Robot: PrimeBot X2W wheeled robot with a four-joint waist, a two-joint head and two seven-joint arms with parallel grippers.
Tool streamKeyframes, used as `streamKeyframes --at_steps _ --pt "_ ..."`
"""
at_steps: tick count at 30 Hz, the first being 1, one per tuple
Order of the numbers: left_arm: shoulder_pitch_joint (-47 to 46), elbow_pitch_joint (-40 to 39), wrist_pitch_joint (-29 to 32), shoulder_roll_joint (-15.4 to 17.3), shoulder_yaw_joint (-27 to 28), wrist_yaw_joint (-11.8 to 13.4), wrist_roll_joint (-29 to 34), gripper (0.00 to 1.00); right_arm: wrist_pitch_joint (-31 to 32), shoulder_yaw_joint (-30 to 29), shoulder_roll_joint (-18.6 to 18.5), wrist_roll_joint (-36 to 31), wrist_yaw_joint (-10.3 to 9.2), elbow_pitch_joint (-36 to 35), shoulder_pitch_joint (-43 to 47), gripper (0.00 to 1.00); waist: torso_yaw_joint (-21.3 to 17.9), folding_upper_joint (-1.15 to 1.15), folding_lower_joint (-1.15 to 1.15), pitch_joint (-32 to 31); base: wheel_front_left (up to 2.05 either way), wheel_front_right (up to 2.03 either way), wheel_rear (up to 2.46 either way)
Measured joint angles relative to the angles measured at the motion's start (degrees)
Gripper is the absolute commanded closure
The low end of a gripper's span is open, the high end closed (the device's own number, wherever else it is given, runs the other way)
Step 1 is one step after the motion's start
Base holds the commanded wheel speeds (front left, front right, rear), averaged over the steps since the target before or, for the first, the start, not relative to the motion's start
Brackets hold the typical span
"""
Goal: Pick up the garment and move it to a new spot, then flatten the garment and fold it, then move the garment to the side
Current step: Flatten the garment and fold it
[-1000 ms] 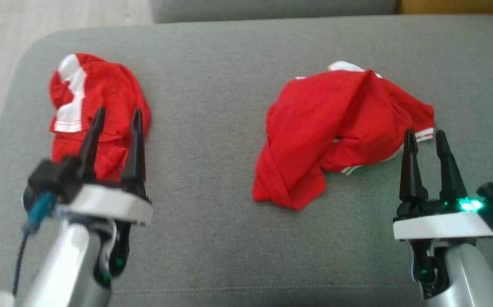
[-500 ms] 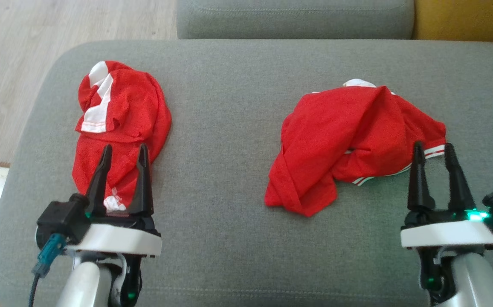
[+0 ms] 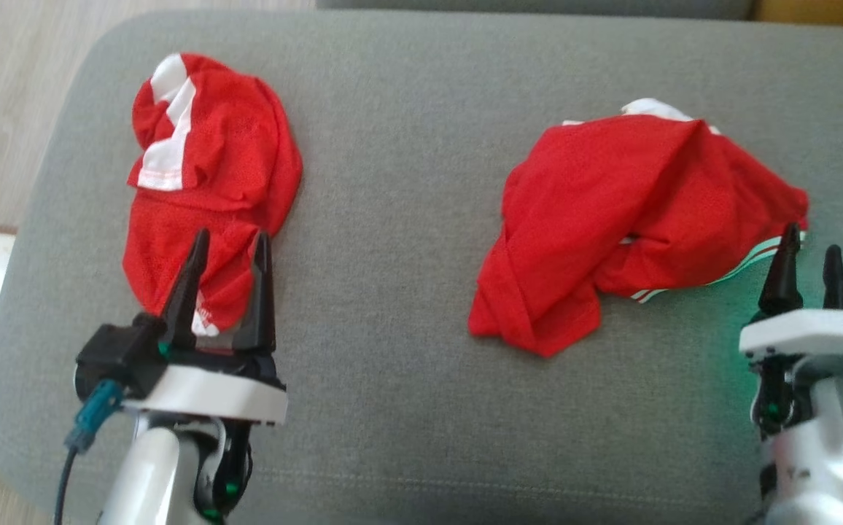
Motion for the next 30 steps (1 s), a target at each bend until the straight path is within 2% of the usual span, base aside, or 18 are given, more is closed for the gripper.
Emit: streamKeyframes --at_steps 3,6,9,17,18,19,25,30 --pt "-1.5 0.1 0.0 -0.2 0.0 -0.4 0.0 0.00 0.0 -4.8 0.0 -0.4 0.00 8.9 -5.3 0.00 0.7 0.00 0.00 1.6 0.00 0.00 0.00" --pt "-2.4 0.2 0.0 -0.3 0.0 -0.6 0.1 0.00 0.0 -10.6 0.0 -4.7 0.00 14.1 -9.6 0.00 1.4 0.00 0.00 3.1 0.00 0.00 0.00" --pt "-2.9 0.4 0.0 -0.4 0.0 -0.9 0.1 0.00 0.0 -14.6 0.0 -8.4 0.00 17.4 -13.1 0.00 2.1 0.00 0.00 4.4 0.00 0.00 0.00" --pt "-3.7 0.7 0.0 -0.4 0.2 -1.0 0.0 0.00 0.0 -19.1 -0.1 -13.6 0.00 23.1 -17.1 0.00 2.8 0.00 0.00 5.8 0.00 0.00 0.00" --pt "-4.0 0.8 0.0 -0.4 0.3 -1.0 0.0 0.00 -0.1 -19.3 -0.2 -13.9 0.00 23.7 -17.5 0.47 2.8 0.00 0.00 5.8 0.00 0.00 0.00" --pt "-4.2 0.8 0.0 -0.4 0.4 -1.0 0.0 0.00 -0.1 -19.5 -0.3 -13.9 0.00 24.2 -18.0 0.99 2.7 0.00 0.00 5.8 0.00 0.00 0.00" --pt "-4.3 1.1 0.0 -0.5 0.6 -0.9 0.0 0.00 -0.1 -17.2 -0.3 -13.4 0.00 24.6 -18.7 1.00 1.9 0.00 0.00 4.8 0.00 0.00 0.00" --pt "-3.9 1.3 0.0 -0.5 1.1 -0.8 -0.1 0.00 0.0 -17.0 -0.2 -10.2 0.00 16.9 -18.4 1.00 0.7 0.00 0.00 2.7 0.00 0.00 0.00"
